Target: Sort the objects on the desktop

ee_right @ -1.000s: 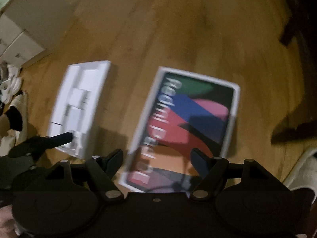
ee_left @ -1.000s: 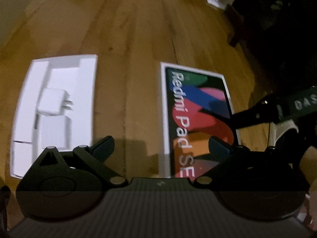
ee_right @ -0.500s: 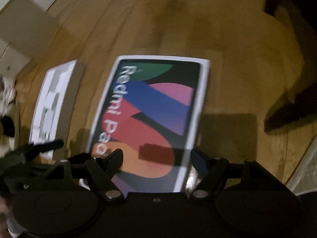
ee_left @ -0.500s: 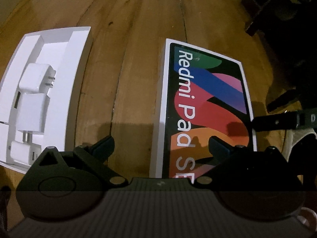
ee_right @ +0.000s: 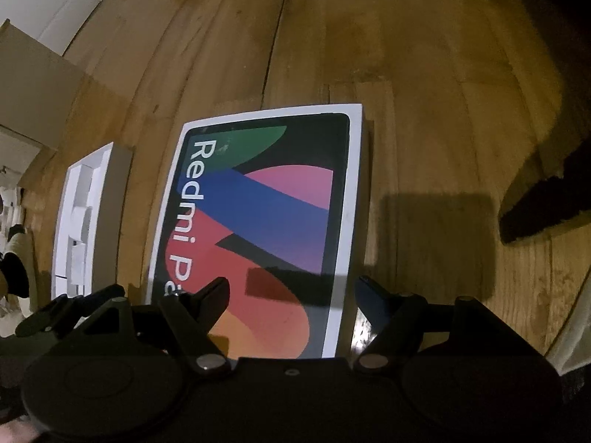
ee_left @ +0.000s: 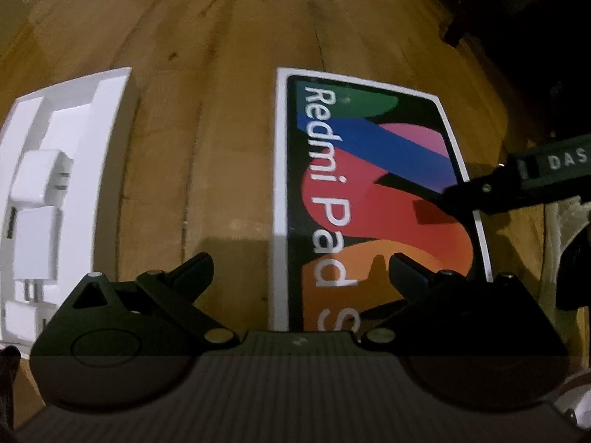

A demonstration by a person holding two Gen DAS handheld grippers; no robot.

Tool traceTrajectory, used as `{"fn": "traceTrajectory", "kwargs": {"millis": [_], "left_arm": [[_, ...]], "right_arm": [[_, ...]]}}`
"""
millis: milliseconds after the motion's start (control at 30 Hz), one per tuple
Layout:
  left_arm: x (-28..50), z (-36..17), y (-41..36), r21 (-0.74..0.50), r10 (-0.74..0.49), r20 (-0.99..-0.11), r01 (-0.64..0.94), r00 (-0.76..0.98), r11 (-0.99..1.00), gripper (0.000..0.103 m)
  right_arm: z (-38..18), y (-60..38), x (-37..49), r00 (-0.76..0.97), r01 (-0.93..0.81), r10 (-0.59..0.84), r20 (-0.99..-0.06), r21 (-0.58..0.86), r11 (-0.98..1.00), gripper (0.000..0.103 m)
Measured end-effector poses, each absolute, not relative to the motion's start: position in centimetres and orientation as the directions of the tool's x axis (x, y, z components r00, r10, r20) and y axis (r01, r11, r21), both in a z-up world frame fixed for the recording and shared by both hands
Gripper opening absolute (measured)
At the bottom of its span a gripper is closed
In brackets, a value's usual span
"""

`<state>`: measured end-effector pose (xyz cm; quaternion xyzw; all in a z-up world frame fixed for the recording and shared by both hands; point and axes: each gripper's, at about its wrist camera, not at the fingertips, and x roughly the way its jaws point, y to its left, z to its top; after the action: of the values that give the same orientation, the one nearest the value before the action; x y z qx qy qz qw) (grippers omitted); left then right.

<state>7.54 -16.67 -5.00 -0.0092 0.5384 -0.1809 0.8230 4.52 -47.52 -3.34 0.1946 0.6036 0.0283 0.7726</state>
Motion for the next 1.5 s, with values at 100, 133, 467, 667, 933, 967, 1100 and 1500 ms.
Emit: {"fn": "traceTrajectory", "kwargs": {"millis": [100, 133, 467, 667, 933, 967, 1100, 1500], "left_arm": [[7.6, -5.4, -16.9, -0.225, -0.320, -0.886, 0.292, 0.336, 0.930, 0.103], [7.6, -5.6, -16.9, -0.225, -0.320, -0.887, 0.293, 0.333, 0.929, 0.103], [9.3, -7.1, -16.7, -0.304, -0.374, -0.882, 0.259, 0.288, 0.917, 0.103], [10.2, -7.9, -16.4, -0.358, -0.413, -0.869, 0.230, 0.272, 0.905, 0.103], [10.8, -8.3, -17.1, -0.394, -0.448, -0.864, 0.245, 0.232, 0.886, 0.103], [10.9, -8.3, -17.1, -0.394, -0.446, -0.865, 0.239, 0.230, 0.888, 0.103], [10.9, -8.4, -17.4, -0.390, -0.443, -0.866, 0.240, 0.231, 0.889, 0.103], [10.8, -8.4, -17.2, -0.431, -0.472, -0.855, 0.214, 0.213, 0.877, 0.103]], "right_arm": [[-4.1, -47.1, 4.8, 0.252, 0.164, 0.283, -0.925, 0.329, 0.930, 0.080], [-4.4, -46.9, 4.8, 0.242, 0.152, 0.281, -0.929, 0.322, 0.935, 0.080], [-5.8, -47.2, 5.8, 0.205, 0.119, 0.281, -0.937, 0.309, 0.944, 0.081], [-6.1, -47.5, 5.6, 0.202, 0.140, 0.300, -0.932, 0.330, 0.933, 0.082], [-6.6, -47.8, 5.5, 0.188, 0.193, 0.322, -0.928, 0.357, 0.914, 0.084], [-6.6, -47.8, 5.5, 0.185, 0.194, 0.325, -0.927, 0.359, 0.913, 0.085], [-6.8, -48.0, 5.6, 0.178, 0.183, 0.339, -0.924, 0.369, 0.911, 0.087], [-7.3, -48.3, 5.8, 0.139, 0.232, 0.368, -0.919, 0.391, 0.891, 0.090]]}}
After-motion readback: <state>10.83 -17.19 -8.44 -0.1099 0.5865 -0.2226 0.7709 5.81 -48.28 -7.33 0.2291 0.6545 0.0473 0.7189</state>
